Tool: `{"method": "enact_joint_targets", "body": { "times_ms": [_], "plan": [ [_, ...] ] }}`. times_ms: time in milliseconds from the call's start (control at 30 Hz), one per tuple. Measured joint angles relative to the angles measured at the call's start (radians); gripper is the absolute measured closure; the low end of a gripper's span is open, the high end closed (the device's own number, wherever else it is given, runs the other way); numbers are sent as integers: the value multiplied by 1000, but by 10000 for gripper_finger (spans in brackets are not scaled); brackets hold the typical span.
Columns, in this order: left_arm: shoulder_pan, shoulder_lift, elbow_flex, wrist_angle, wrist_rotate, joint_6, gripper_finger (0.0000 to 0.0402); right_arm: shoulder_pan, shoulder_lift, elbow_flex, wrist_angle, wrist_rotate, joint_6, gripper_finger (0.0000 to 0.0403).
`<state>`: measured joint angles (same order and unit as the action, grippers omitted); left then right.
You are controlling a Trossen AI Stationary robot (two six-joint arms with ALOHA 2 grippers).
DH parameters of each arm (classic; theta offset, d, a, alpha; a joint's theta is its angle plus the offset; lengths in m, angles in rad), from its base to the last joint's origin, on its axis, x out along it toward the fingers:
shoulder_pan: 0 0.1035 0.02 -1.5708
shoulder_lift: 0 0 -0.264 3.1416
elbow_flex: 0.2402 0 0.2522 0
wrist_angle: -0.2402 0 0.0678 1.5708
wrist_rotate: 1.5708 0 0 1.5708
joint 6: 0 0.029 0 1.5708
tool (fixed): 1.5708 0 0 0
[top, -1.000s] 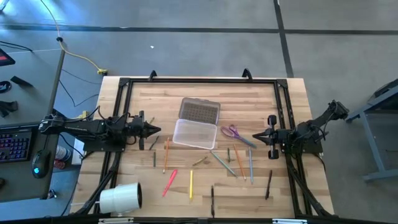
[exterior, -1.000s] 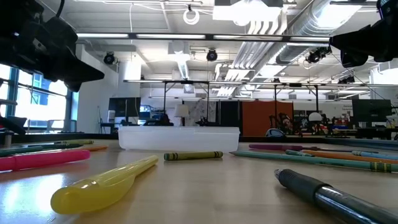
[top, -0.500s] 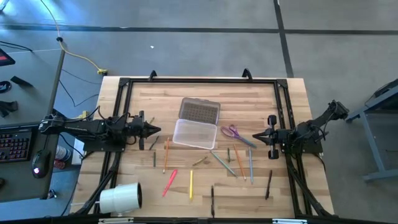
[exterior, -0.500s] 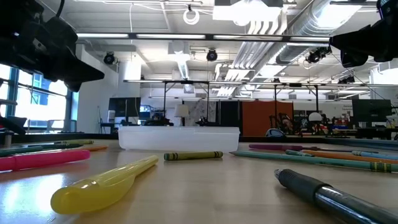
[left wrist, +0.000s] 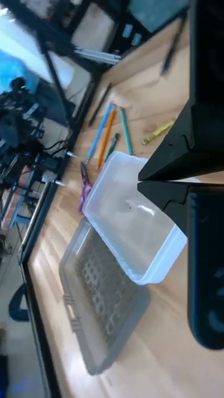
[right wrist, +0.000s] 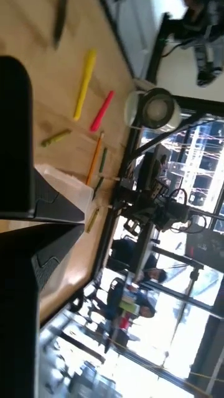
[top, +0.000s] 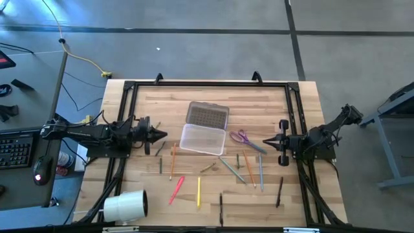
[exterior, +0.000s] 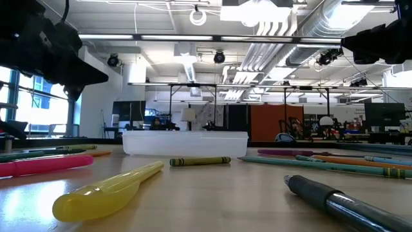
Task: Pick & place school supplies into a supply box
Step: Put the yellow crayon into the black supply box
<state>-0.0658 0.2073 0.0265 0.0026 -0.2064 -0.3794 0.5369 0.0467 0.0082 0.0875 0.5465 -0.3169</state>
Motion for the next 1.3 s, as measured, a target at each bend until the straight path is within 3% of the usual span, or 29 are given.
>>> {"method": "enact_joint_targets", "body": {
  "times_ms": [133, 300, 600, 833, 1033, 1300],
  "plan": [
    [0, 0, 0, 4, -41, -37, 353, 0, 0, 0, 0, 0, -24, 402],
    [0, 38, 0, 16, -179, -43, 353, 0, 0, 0, 5, 1, 12, 402],
    [1, 182, 1, 21, -354, -37, 347, 0, 0, 0, 165, -6, -21, 402],
    [1, 292, 1, 20, -442, -52, 273, 0, 0, 0, 204, -6, 27, 402],
    [6, 376, 1, 12, -642, -79, 210, 0, 0, 0, 218, -6, 28, 402],
    [171, 545, 1, 16, -470, -197, 197, 0, 0, 0, 217, -6, 28, 402]
  ]
}}
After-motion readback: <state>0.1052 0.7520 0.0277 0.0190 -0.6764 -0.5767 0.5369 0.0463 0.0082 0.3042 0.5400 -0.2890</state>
